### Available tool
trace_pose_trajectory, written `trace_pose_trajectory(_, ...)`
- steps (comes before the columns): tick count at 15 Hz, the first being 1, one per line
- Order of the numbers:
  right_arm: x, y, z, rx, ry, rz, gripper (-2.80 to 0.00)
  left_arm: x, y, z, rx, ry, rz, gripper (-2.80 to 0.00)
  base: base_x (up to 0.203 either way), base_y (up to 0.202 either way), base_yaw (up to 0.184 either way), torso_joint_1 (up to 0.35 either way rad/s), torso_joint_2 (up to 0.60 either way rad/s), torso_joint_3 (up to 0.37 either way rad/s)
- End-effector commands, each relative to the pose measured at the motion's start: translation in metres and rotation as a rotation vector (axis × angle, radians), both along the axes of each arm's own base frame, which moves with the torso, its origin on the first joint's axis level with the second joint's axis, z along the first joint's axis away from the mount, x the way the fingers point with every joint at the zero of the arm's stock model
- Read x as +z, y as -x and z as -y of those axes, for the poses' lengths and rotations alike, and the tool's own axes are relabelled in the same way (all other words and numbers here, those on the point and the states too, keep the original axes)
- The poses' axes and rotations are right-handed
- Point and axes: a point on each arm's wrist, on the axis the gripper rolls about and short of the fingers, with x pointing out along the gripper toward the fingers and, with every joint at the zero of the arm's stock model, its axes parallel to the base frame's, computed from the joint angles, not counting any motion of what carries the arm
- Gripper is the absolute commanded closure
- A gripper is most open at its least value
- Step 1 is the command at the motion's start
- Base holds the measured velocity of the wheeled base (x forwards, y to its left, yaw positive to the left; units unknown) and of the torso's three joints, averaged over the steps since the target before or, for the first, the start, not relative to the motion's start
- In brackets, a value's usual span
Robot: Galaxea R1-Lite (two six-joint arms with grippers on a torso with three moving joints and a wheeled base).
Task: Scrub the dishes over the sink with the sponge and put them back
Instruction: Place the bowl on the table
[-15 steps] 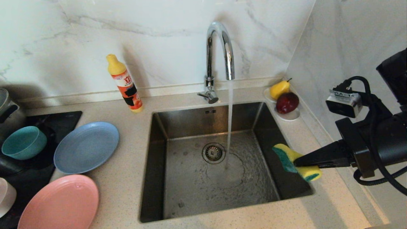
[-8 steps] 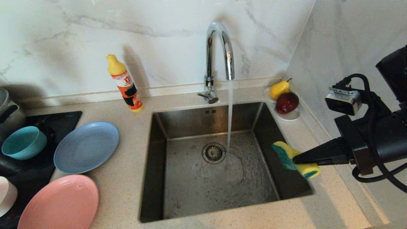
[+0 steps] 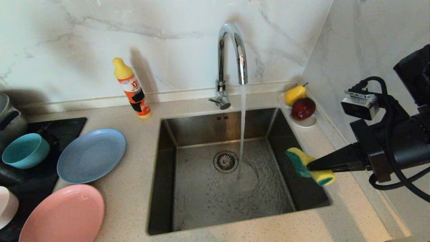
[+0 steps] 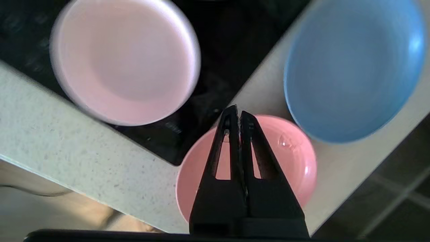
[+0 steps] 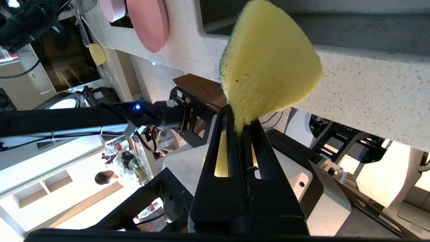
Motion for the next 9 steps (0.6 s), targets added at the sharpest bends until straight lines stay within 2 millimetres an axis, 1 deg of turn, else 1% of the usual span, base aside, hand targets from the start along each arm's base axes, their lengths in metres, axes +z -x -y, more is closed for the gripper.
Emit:
trace_pose_trajectory(1, -0.002, -0.001, -0.001, 0.004, 0.000, -0.015, 0.00, -0.002, -0.027, 0.019, -0.105, -0.028, -0.036, 0.00, 0.000, 0.000, 0.000, 0.000, 0.00, 0.000)
trace_pose_trajectory(2, -0.004, -0.001, -0.001, 0.003, 0.004, -0.022, 0.00, -0.004, -0.037, 0.026, -0.143, -0.034, -0.050, 0.00, 0.000, 0.000, 0.000, 0.000, 0.00, 0.000)
trace_pose_trajectory(4, -0.006, -0.001, 0.000, 0.001, 0.006, -0.027, 0.00, -0.018, -0.064, 0.034, -0.180, -0.053, -0.133, 0.00, 0.000, 0.000, 0.000, 0.000, 0.00, 0.000)
trace_pose_trajectory(5, -0.006, -0.001, 0.000, 0.000, 0.007, -0.027, 0.00, -0.025, -0.075, 0.036, -0.187, -0.056, -0.166, 0.00, 0.000, 0.000, 0.000, 0.000, 0.00, 0.000)
trace_pose_trajectory(7, -0.008, -0.001, 0.000, -0.001, 0.011, -0.036, 0.00, -0.037, -0.091, 0.034, -0.179, -0.037, -0.176, 0.00, 0.000, 0.000, 0.000, 0.000, 0.00, 0.000)
trace_pose_trajectory(8, -0.010, -0.002, -0.001, -0.001, 0.013, -0.042, 0.00, -0.043, -0.100, 0.030, -0.156, -0.016, -0.175, -2.80, 0.000, 0.000, 0.000, 0.000, 0.00, 0.000)
trace_pose_trajectory(9, -0.012, -0.004, -0.001, -0.001, 0.016, -0.049, 0.00, -0.049, -0.109, 0.025, -0.130, 0.012, -0.177, -2.80, 0.000, 0.000, 0.000, 0.000, 0.00, 0.000)
